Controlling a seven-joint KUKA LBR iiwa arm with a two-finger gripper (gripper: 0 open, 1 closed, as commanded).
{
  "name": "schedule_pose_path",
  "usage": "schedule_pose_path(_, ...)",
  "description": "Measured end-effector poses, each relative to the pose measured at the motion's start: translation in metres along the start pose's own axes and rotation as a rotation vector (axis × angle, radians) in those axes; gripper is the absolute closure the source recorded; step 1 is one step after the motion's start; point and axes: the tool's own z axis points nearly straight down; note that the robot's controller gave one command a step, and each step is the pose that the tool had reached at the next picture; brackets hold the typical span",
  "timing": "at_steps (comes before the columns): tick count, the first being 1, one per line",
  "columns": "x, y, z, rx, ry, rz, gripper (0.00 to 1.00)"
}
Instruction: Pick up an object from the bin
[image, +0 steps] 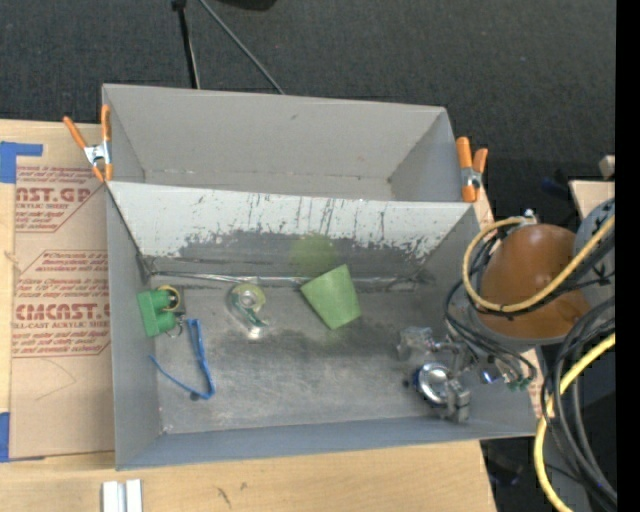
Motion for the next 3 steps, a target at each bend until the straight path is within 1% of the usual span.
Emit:
schedule_pose_path(1,0.007,-0.018,-0.001,-0.007,0.0,-0.16,0.0)
schedule_pose_path(2,0.009,-0.019,0.001,-0.008,0.008,-0.161,1.0)
schedule_pose_path(3,-0.015,-0.009,-0.2,0.0,0.0,-0.163,1.0)
